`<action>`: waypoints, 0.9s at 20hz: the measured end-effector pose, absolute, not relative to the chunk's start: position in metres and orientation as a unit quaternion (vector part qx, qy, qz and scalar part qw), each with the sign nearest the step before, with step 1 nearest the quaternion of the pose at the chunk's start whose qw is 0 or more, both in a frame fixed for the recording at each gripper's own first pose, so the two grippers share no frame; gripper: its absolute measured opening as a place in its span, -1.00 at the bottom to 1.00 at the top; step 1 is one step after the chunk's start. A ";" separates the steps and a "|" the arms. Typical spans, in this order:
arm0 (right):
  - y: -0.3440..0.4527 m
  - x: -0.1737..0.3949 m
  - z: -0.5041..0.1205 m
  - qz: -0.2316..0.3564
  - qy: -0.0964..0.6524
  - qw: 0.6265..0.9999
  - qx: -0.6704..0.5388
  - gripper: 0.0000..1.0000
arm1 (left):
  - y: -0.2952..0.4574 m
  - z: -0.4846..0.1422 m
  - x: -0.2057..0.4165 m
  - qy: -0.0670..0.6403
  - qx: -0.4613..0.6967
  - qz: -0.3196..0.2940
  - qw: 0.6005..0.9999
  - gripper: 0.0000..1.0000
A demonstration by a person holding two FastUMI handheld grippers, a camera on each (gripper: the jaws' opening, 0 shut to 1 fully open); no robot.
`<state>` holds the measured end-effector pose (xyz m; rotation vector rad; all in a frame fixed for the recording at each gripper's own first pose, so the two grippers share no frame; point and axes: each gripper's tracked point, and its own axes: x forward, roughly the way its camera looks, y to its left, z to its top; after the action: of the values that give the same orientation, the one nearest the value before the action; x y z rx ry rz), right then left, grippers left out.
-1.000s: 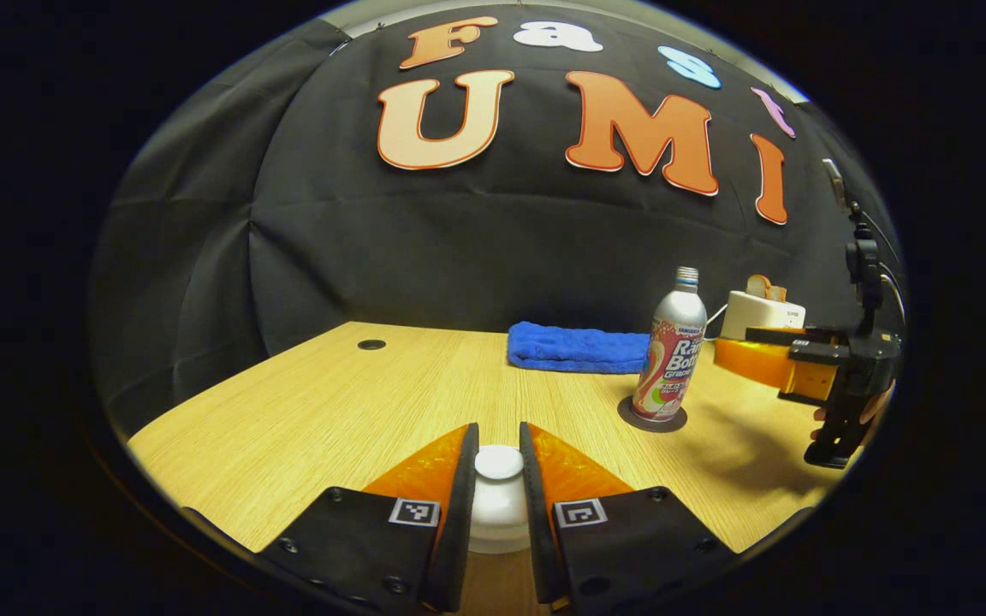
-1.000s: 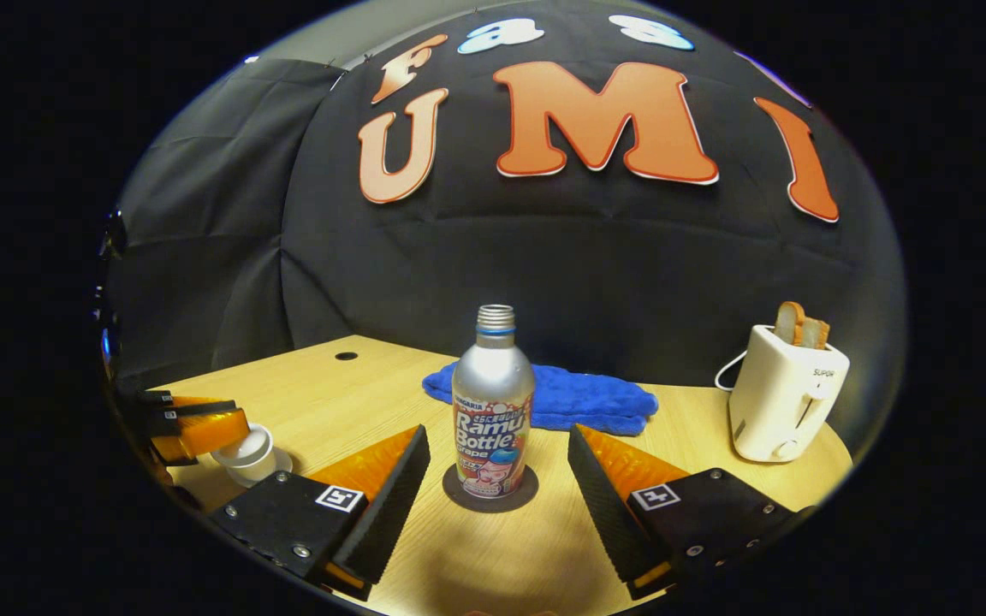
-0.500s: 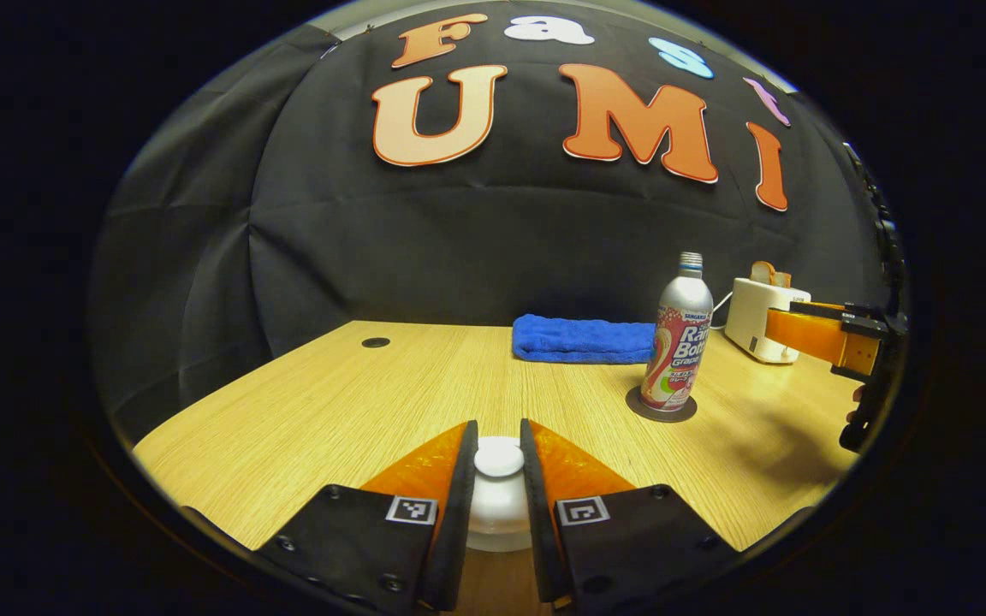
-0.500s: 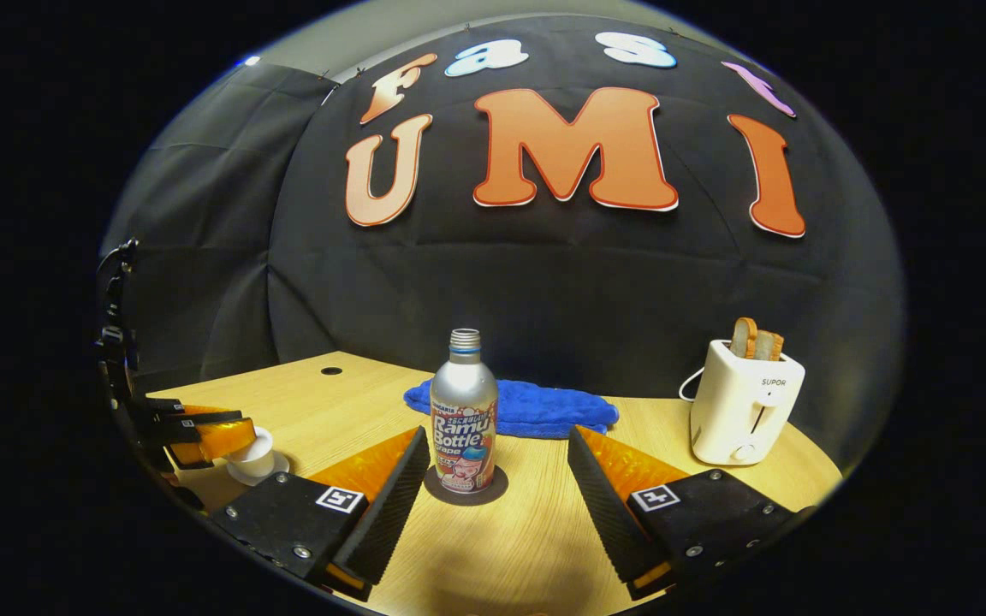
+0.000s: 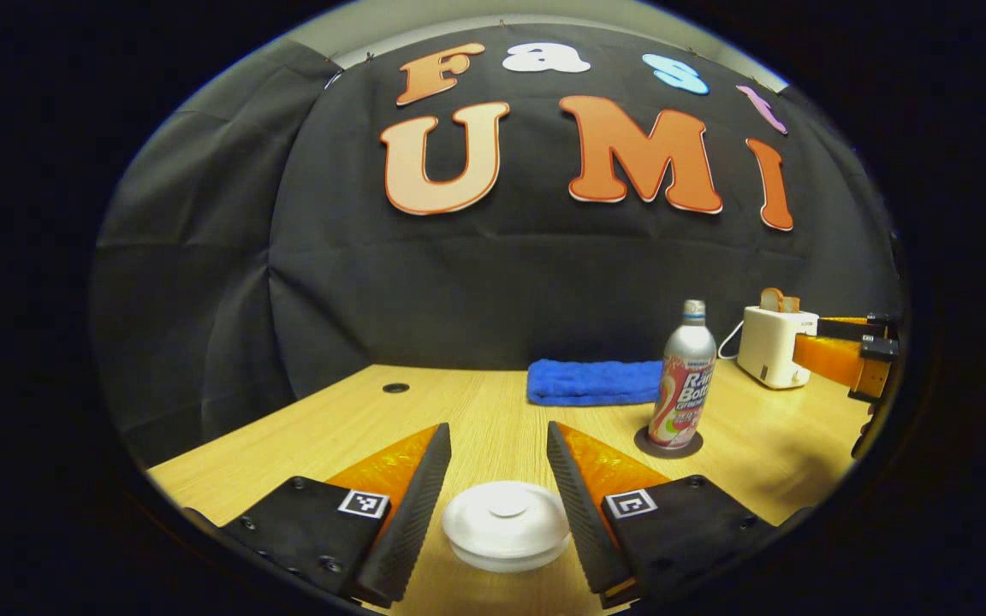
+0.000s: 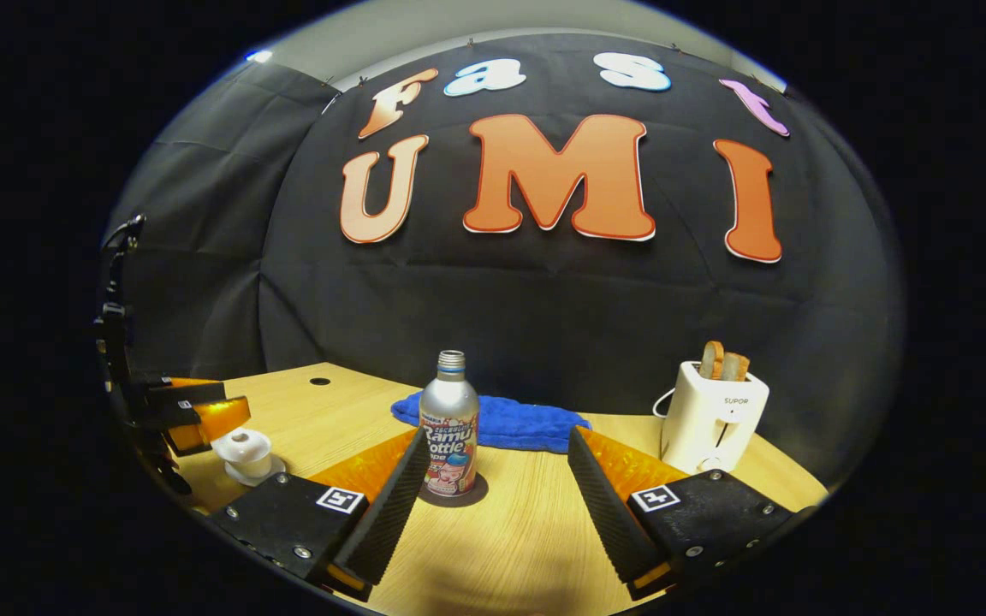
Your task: Open the teacup lid with one hand, grasp the water bottle and pour water into the teacup with the other hand; after pouring, place the water bottle on the coaster and then close the teacup lid.
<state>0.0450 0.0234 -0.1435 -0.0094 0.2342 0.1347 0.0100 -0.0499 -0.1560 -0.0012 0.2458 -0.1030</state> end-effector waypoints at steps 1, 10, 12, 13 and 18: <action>0.023 0.043 -0.138 0.066 0.109 0.992 -0.009 0.95 | -0.054 -0.147 0.011 0.113 -0.004 -0.055 0.992 0.48; 0.015 0.022 -0.094 0.056 0.053 0.997 0.008 0.95 | -0.089 -0.078 0.001 0.043 -0.035 -0.087 0.995 0.92; 0.005 0.018 -0.087 0.039 0.039 0.998 0.003 0.95 | -0.092 -0.071 -0.002 0.035 -0.036 -0.088 0.995 1.00; 0.000 0.017 -0.084 0.029 0.032 0.999 -0.002 0.94 | -0.093 -0.066 -0.003 0.030 -0.038 -0.087 0.995 0.86; -0.012 0.006 -0.077 0.000 0.012 1.000 -0.017 0.95 | -0.088 -0.057 -0.004 0.015 -0.039 -0.066 0.997 0.95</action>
<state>0.0061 -0.0119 -0.0772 -0.0340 0.0243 0.0006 -0.0039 -0.0879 -0.0571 -0.0790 0.0302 -0.1313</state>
